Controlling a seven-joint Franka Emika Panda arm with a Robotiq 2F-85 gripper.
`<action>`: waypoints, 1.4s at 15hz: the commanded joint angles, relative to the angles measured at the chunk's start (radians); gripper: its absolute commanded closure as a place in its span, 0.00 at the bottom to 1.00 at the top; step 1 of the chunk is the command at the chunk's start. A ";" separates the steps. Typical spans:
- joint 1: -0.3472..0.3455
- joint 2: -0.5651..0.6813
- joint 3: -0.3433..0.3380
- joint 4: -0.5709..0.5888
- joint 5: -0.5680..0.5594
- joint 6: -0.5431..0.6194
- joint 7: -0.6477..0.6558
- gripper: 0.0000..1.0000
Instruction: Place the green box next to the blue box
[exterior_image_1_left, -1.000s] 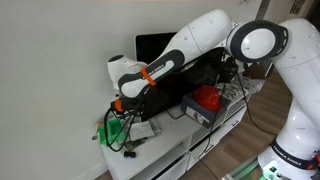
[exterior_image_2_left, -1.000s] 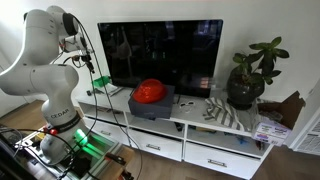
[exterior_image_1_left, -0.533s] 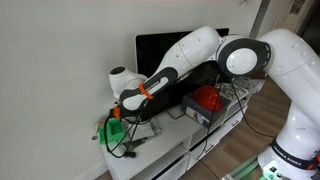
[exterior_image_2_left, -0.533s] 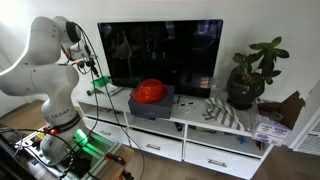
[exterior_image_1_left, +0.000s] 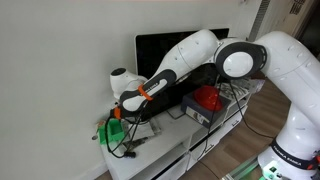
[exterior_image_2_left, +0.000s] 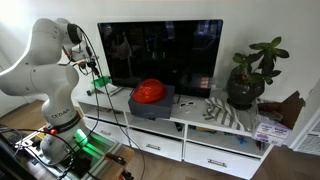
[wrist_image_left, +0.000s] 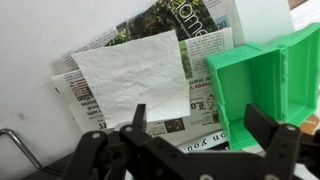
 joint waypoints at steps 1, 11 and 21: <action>-0.019 0.098 0.005 0.096 0.030 0.045 -0.089 0.00; -0.022 0.277 0.001 0.304 0.089 0.080 -0.181 0.00; -0.033 0.367 0.027 0.422 0.109 0.068 -0.239 0.67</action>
